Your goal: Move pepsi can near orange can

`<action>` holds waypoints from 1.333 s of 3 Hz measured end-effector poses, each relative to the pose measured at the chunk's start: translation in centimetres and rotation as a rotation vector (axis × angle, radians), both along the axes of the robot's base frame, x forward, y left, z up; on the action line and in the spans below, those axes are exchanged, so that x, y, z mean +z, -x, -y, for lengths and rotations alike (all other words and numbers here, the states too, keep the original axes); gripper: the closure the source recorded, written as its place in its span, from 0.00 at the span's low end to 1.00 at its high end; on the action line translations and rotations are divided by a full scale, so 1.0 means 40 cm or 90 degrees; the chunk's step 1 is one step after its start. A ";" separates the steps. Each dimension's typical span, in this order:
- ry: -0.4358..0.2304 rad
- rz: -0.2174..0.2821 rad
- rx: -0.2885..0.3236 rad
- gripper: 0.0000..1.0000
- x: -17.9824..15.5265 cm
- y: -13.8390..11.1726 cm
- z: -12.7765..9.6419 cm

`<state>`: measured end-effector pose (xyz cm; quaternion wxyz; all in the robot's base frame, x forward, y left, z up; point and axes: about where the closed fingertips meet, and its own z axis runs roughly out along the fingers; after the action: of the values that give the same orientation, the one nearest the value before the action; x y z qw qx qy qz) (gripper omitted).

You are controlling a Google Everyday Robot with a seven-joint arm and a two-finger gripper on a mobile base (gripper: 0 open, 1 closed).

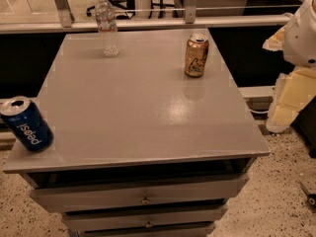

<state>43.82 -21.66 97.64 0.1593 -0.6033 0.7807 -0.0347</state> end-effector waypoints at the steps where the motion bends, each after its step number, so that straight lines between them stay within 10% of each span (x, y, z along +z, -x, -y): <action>1: 0.000 0.000 0.000 0.00 0.000 0.000 0.000; 4: -0.314 -0.029 0.089 0.00 -0.066 -0.054 -0.346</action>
Offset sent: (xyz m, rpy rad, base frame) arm 0.0220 0.0848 -0.0295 0.3582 0.0787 0.0910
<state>45.97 -7.80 94.98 0.2862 -0.5990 0.7255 0.1813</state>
